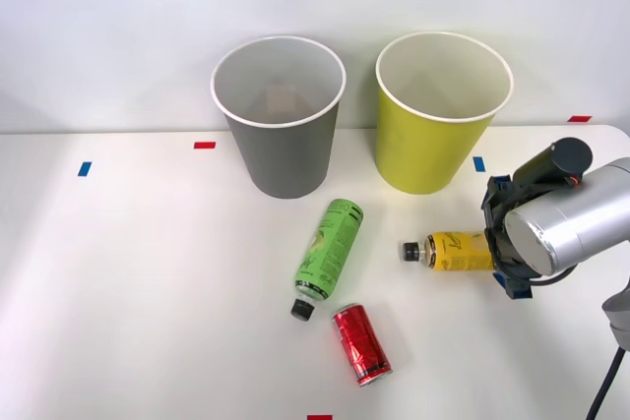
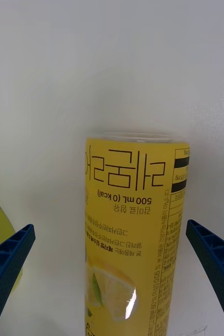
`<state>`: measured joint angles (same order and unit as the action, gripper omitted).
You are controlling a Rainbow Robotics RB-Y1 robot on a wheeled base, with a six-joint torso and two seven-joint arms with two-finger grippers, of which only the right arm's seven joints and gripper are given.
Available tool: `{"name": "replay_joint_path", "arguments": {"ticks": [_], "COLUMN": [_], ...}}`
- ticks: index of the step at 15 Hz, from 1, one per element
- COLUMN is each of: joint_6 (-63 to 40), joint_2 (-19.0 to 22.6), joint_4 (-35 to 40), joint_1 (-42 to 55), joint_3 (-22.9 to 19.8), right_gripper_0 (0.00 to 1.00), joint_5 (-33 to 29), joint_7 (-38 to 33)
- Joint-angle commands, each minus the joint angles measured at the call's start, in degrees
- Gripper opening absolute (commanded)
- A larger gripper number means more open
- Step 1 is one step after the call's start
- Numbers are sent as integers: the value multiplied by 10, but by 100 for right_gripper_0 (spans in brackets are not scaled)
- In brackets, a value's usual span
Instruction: Put cans in the gray bin, plastic bottles in the light green bin
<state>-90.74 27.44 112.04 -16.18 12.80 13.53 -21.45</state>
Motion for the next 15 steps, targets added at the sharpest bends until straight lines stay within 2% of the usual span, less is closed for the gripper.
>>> {"name": "replay_joint_path", "arguments": {"ticks": [1,7,15], "joint_6": [0,0,23], "joint_2": [0,0,0], "joint_4": [-15,-38,-71], "joint_1": [-10,-10,-13], "joint_3": [12,14,41], "right_gripper_0": [100,100,100], "joint_5": [0,-11,-36], "joint_7": [-4,-3,4]}}
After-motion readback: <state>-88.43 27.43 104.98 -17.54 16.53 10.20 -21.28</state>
